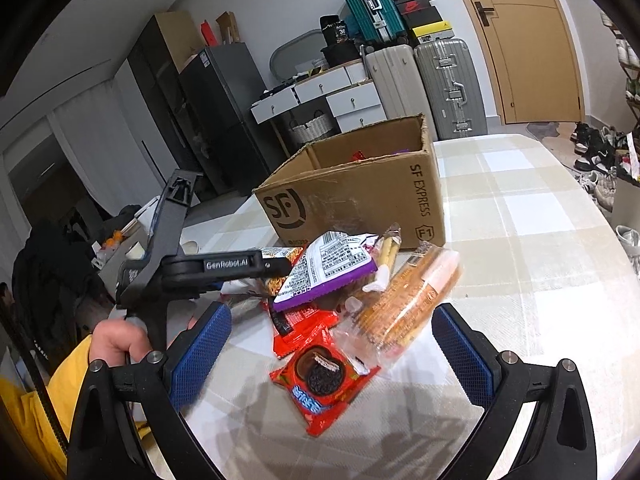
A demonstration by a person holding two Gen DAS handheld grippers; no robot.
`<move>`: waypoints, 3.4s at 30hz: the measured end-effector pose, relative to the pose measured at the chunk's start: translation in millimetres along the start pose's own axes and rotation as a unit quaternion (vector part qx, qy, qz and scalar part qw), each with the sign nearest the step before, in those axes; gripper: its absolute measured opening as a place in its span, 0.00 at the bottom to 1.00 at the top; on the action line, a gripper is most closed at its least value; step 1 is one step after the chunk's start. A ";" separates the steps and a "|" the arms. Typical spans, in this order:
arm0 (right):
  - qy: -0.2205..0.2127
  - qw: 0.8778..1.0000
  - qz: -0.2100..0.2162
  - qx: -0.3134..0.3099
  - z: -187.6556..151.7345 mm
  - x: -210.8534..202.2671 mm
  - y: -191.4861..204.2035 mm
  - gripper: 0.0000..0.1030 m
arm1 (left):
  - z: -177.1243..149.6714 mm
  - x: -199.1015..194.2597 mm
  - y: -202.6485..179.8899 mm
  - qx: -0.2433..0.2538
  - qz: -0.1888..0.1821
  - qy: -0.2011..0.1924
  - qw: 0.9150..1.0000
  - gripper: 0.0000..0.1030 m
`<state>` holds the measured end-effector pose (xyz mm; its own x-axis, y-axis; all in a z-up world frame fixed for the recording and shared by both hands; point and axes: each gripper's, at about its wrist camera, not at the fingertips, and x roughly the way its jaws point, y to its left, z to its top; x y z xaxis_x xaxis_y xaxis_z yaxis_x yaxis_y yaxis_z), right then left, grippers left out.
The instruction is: Organize snacks
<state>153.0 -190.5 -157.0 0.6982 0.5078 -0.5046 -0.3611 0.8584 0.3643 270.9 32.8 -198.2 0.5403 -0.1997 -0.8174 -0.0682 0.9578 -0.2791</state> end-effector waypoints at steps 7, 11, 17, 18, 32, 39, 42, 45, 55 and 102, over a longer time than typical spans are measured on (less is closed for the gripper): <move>0.015 1.000 -0.005 -0.017 12.7 13.0 9.7 0.99 | -12.3 -12.3 1.5 0.028 0.001 -0.017 0.999 0.56; 0.027 0.999 -0.021 -0.028 28.3 24.9 12.5 0.99 | -19.5 -23.4 14.0 0.023 0.002 -0.025 0.999 0.55; 0.062 0.996 -0.033 -0.058 44.3 58.8 20.2 0.99 | -38.6 -48.1 34.8 0.011 -0.007 -0.031 0.999 0.55; 0.067 0.995 -0.033 -0.062 46.2 64.2 21.2 0.99 | -41.8 -51.2 37.6 0.009 -0.011 -0.030 0.999 0.55; 0.133 0.977 -0.102 -0.131 42.2 136.3 38.0 0.95 | -77.6 -72.3 46.6 0.000 -0.036 -0.020 0.999 0.55; 0.145 0.971 -0.113 -0.155 36.6 148.7 44.6 0.79 | -82.2 -78.3 40.2 0.012 -0.040 -0.026 0.999 0.56; 0.143 0.973 -0.103 -0.147 32.8 148.9 44.7 0.75 | -83.9 -79.3 39.6 0.013 -0.042 -0.025 0.999 0.56; 0.140 0.974 -0.099 -0.145 31.6 147.3 44.7 0.71 | -85.2 -80.7 40.2 0.010 -0.046 -0.022 0.999 0.56; 0.132 0.981 -0.075 -0.119 32.0 129.4 38.2 0.60 | -89.2 -89.9 37.6 0.013 -0.054 -0.024 0.998 0.56; 0.170 0.972 -0.113 -0.119 22.1 127.8 51.0 0.75 | -113.2 -103.8 40.5 0.015 -0.072 -0.014 0.997 0.56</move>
<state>237.5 -83.4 -185.7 0.5470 0.2634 -0.7946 -0.3833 0.9227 0.0420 117.1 68.9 -181.7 0.5659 -0.3304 -0.7554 0.0365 0.9253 -0.3774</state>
